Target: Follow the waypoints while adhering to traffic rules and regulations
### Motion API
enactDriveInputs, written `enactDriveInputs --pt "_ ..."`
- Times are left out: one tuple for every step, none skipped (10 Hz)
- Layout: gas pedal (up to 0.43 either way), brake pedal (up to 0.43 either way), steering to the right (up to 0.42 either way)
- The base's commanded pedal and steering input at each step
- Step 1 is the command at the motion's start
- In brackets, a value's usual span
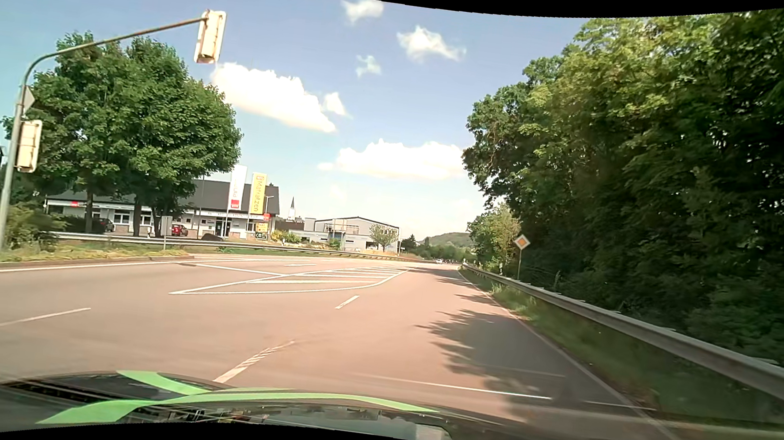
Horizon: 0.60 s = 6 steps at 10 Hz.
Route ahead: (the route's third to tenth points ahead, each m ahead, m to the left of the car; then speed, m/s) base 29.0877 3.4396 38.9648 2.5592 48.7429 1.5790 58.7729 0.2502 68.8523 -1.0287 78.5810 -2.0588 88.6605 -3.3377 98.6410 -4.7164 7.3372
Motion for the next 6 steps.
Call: enactDriveInputs --pt "0.421 0.0 0.004" --pt "0.421 0.0 0.004" --pt "0.421 0.0 0.004" --pt "0.421 0.0 0.004" --pt "0.421 0.0 0.004" --pt "0.398 0.0 0.006"
